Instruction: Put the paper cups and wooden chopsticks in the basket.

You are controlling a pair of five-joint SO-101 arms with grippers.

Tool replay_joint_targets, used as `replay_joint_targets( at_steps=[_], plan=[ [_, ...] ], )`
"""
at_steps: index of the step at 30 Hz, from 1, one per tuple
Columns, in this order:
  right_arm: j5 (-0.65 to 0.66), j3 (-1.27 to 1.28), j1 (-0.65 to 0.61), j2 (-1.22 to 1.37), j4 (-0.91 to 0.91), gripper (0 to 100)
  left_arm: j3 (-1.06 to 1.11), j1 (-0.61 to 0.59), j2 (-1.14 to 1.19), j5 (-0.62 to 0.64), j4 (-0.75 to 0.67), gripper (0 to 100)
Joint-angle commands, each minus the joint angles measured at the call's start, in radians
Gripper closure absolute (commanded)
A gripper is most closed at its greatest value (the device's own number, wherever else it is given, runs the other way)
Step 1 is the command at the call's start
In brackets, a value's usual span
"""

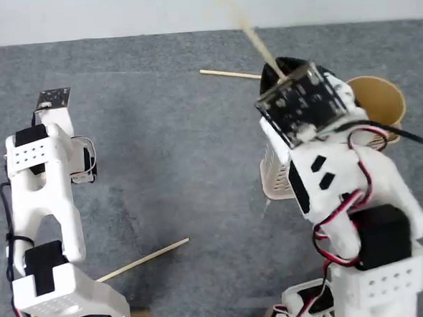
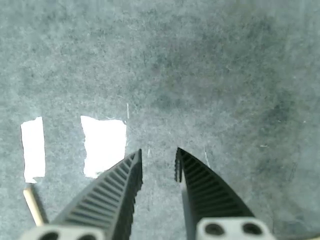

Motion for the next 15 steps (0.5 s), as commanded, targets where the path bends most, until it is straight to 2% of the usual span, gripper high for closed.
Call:
replay_joint_targets(
  at_steps=[1,5,10,15],
  plan=[
    [-0.026,0.232,0.042,-0.105,-0.185,99.0,-0.007,-0.005,-0.057,0.003,-0.015,90],
    [-0.054,0.526,0.104,-0.234,-0.377,99.0,-0.007,-0.005,-0.049,0.003,-0.017,90],
    [-0.236,0.744,0.165,-0.354,-0.467,98.3,-0.007,-0.005,-0.057,0.003,-0.012,90],
    [-0.365,0.767,0.179,-0.378,-0.467,79.4,-0.071,-0.006,-0.06,-0.002,0.066,90]
  ],
)
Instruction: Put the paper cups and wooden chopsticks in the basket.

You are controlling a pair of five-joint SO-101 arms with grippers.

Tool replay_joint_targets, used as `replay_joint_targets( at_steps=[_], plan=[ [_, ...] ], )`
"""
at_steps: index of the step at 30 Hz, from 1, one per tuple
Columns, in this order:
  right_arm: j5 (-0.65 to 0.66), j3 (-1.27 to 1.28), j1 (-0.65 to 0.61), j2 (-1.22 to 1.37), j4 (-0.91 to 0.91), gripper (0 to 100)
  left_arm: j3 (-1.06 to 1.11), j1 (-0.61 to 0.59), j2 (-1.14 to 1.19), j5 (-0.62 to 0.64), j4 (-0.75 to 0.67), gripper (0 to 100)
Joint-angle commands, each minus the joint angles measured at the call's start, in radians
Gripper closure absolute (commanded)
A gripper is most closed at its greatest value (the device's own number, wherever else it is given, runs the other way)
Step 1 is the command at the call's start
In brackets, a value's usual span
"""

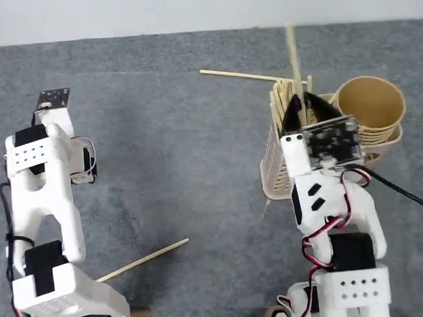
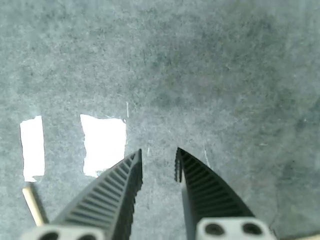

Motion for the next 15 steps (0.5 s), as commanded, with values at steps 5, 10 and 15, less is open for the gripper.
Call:
replay_joint_targets(
  at_steps=[5,10,15],
  plan=[
    [-0.064,-0.074,0.01,-0.038,0.027,79.2,-0.254,-0.121,-0.058,-0.055,0.212,89],
    [-0.13,-0.201,-0.058,-0.033,0.206,79.1,-0.346,-0.253,-0.057,-0.222,0.358,89],
    [-0.143,-0.219,-0.194,-0.038,0.294,79.1,-0.271,-0.391,-0.048,-0.364,0.284,89]
  ],
)
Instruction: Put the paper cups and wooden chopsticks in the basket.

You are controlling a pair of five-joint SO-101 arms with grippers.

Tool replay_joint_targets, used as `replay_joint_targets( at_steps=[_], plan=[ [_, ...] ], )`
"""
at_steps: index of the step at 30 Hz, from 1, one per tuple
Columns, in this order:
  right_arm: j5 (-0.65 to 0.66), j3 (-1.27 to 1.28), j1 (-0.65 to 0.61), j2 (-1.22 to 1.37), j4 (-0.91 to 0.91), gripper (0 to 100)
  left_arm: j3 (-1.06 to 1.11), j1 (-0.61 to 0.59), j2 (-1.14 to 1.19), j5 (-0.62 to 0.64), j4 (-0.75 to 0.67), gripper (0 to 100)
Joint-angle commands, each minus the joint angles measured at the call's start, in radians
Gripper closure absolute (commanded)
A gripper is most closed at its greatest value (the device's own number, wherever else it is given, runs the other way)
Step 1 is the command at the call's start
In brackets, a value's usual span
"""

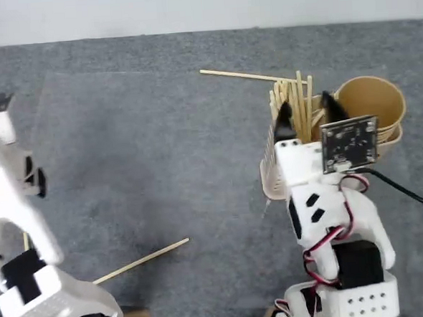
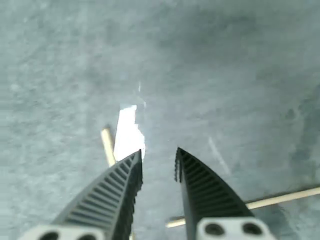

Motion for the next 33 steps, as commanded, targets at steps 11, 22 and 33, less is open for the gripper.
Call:
replay_joint_targets(
  at_steps=[11,22,33],
  plan=[
    [0.066,-0.058,-0.262,-0.007,0.153,79.4,0.384,-0.206,-0.048,-0.295,-0.4,79],
    [0.077,-0.058,-0.292,-0.005,0.245,79.4,0.558,-0.272,-0.044,-0.316,-0.601,79],
    [0.163,-0.026,-0.286,-0.005,0.262,79.4,0.72,-0.27,0.055,-0.356,-0.723,91]
  ],
)
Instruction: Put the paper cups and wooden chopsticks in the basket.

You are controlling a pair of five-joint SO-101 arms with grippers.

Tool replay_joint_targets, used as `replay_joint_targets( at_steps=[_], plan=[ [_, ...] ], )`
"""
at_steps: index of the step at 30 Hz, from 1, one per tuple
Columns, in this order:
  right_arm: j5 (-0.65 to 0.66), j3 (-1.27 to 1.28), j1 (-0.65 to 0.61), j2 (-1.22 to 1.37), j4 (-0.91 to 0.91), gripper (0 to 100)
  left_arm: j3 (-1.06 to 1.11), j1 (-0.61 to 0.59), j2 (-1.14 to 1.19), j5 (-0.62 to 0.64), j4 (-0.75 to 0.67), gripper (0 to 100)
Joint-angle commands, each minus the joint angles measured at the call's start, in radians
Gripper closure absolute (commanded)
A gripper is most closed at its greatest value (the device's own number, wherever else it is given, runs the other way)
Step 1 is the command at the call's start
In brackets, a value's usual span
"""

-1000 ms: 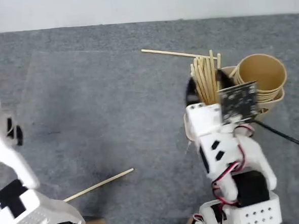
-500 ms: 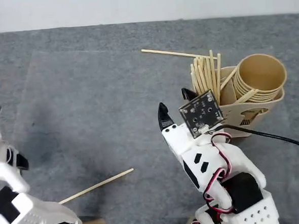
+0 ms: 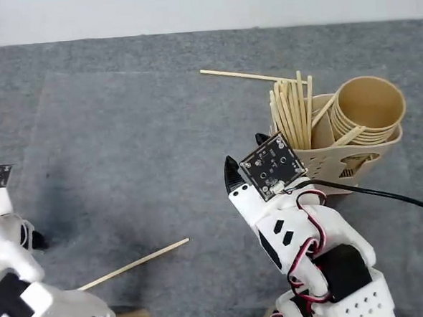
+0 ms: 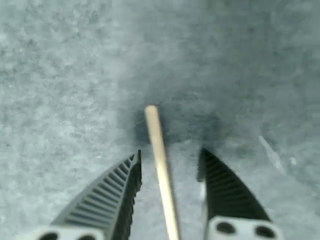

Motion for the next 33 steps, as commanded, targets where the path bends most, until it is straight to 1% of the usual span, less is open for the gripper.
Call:
replay_joint_targets(
  at_steps=[1,3,4,8,10,12,14,16,19,25,31,33],
  plan=[
    [0.012,-0.02,0.007,-0.002,0.005,79.4,0.005,-0.011,0.114,-0.017,-0.026,93],
    [0.012,-0.02,0.008,-0.002,0.005,79.4,-0.042,-0.011,0.181,-0.051,0.0,98],
    [0.012,-0.02,0.008,-0.002,0.005,79.4,-0.076,-0.009,0.207,-0.057,0.032,99],
    [0.014,-0.02,0.008,-0.002,0.002,79.4,-0.246,-0.015,0.258,-0.066,0.212,99],
    [0.014,-0.026,0.008,0.021,-0.001,79.8,-0.328,-0.023,0.245,-0.066,0.296,99],
    [0.014,-0.049,0.008,0.077,-0.002,83.4,-0.407,-0.026,0.221,-0.066,0.37,99],
    [0.015,-0.083,0.008,0.165,-0.001,86.7,-0.483,-0.044,0.187,-0.066,0.43,99],
    [0.017,-0.123,0.005,0.262,0.007,87.2,-0.556,-0.071,0.152,-0.066,0.473,99],
    [0.078,-0.184,-0.008,0.401,0.054,87.2,-0.656,-0.118,0.117,-0.066,0.512,99],
    [0.25,-0.23,-0.176,0.618,0.17,87.6,-0.751,-0.199,0.104,-0.066,0.52,99],
    [0.344,-0.229,-0.274,0.812,0.17,86.4,-0.757,-0.212,0.104,-0.066,0.517,99],
    [0.359,-0.229,-0.315,0.872,0.166,81.8,-0.757,-0.212,0.106,-0.066,0.517,99]
  ],
)
